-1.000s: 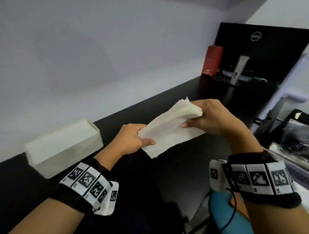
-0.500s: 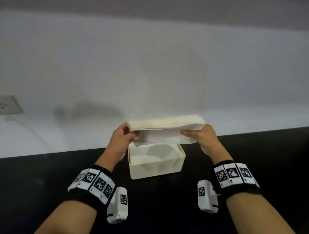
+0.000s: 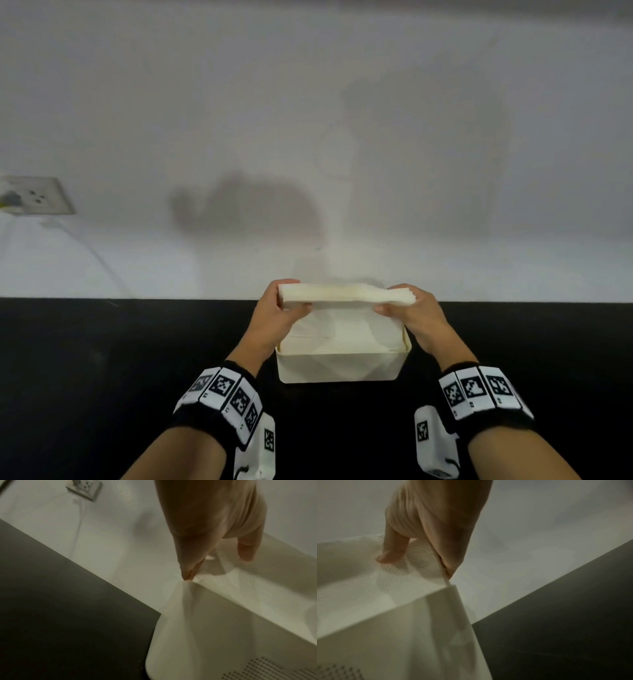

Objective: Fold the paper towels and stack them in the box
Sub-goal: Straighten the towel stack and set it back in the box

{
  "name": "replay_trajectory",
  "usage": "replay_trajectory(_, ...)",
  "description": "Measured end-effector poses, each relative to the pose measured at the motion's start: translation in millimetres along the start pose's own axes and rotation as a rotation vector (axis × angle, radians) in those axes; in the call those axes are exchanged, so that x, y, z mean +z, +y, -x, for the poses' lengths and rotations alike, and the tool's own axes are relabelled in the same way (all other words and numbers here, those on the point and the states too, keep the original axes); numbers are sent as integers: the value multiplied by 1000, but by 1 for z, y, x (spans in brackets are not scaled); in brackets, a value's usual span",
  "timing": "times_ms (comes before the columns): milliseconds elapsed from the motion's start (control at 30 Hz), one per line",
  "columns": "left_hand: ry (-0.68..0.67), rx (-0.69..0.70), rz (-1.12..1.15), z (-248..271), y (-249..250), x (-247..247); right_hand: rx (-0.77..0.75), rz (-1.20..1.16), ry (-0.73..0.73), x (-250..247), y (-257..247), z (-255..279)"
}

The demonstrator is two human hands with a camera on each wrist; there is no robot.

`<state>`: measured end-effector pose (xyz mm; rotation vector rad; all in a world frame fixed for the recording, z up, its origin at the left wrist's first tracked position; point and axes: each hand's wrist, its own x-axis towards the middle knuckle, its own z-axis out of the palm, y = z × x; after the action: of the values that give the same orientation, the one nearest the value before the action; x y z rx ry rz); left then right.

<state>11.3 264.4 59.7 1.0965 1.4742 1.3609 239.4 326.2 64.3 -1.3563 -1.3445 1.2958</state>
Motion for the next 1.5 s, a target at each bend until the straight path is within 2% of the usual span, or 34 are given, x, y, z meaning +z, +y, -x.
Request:
replay_trajectory(133,2,0,41,-2,3,6,-9,-93,11,6,-5,-4)
replay_trajectory(300,-15,-68,117,1,-10,6,79,-70,4,6,8,0)
replay_trajectory(433,-60,13,154,-2,-8,4,26,-139,-25,-1,-5,1)
replay_trajectory(500,-62,22,83,-5,-7,0,43,-114,-64,-3,-5,-1)
replay_trajectory(567,-90,-25,10,-5,-7,-6,90,64,-110,-2,4,-1)
replay_trajectory(667,-139,-23,-101,-8,5,-19,108,150,-84,-6,5,2)
replay_trajectory(767,-156,126,-390,-16,38,-28,-19,62,-56,-12,-19,10)
replay_trajectory(867,-266,338,-730,-16,72,-12,-172,40,-42,-9,-46,22)
replay_trajectory(967,-340,401,-823,-13,86,12,-301,100,-55,2,-65,35)
replay_trajectory(1033,-311,398,-748,-12,86,19,-366,126,-45,7,-74,42)
replay_trajectory(1100,-265,334,-625,-10,85,20,-411,44,-13,8,-79,44)
replay_trajectory(1233,-273,126,-136,-4,77,25,-312,-222,-62,15,-70,38)
replay_trajectory(1367,-243,51,297,-2,70,36,-177,-60,-152,35,-53,34)
replay_trajectory(1500,-182,66,376,-7,68,43,-129,-17,-125,41,-42,27)
